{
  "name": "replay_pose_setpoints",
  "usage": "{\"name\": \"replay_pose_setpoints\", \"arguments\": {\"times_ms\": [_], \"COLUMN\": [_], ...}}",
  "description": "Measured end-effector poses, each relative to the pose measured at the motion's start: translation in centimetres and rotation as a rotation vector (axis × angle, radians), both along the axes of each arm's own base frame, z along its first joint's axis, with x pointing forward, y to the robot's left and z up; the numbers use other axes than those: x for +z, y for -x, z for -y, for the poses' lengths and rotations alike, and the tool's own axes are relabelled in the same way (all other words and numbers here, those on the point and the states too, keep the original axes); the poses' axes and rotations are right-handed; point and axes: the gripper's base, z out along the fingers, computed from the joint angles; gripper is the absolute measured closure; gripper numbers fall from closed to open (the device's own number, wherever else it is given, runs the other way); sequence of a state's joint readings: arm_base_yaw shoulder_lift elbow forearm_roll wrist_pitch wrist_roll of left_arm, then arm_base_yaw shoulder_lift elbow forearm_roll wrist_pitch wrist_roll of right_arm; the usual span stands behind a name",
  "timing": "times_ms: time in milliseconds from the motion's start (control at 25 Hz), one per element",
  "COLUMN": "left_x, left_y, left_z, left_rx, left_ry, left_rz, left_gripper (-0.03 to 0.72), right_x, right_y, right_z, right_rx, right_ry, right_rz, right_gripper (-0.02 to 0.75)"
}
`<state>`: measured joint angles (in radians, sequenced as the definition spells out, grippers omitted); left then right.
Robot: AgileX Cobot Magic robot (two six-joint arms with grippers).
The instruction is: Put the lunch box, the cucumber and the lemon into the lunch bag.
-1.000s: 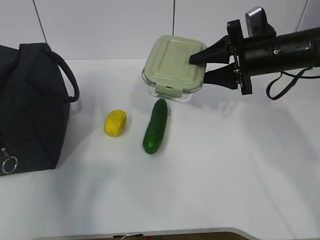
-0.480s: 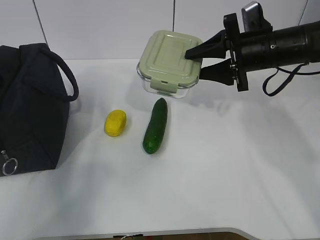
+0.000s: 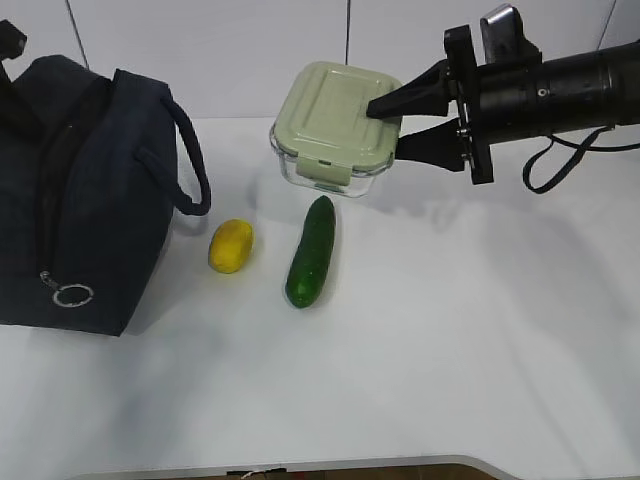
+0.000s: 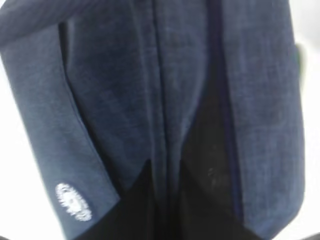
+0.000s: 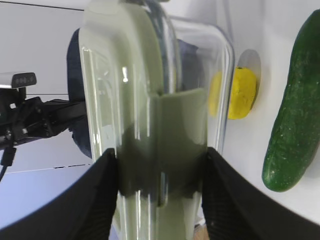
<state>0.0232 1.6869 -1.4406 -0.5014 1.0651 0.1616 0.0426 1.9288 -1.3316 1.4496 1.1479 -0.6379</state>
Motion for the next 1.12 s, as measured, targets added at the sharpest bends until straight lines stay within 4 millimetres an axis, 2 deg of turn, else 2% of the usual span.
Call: {"name": "replay_pose_setpoints", "arguments": {"times_ms": [160,280,720,1120], "left_x": [1.7,2.3,2.0,2.1], "left_y": [0.0,0.0,0.4,0.6], "left_z": [0.2,0.3,1.7,4.7], "left_rx": [-0.042,-0.052,-0.114,-0.189], "left_ry": [0.014,0.024,-0.024,-0.027], "left_rz": [0.012,0.016,0.002,0.036], "left_gripper": [0.688,0.688,0.689,0.689], "right_x": [0.2,0.4,1.4,2.4], "right_y": [0.1,0.2,1.1,1.6], "right_z": [-0.6,-1.5,-5.7,-8.2], "right_rx": [0.004,0.013,0.050,0.077], "right_ry": [-0.020,-0.044,-0.165,-0.233], "right_rz": [-0.005,-0.006,-0.023,-0.009], "right_gripper": [0.360,0.360,0.360,0.360]}}
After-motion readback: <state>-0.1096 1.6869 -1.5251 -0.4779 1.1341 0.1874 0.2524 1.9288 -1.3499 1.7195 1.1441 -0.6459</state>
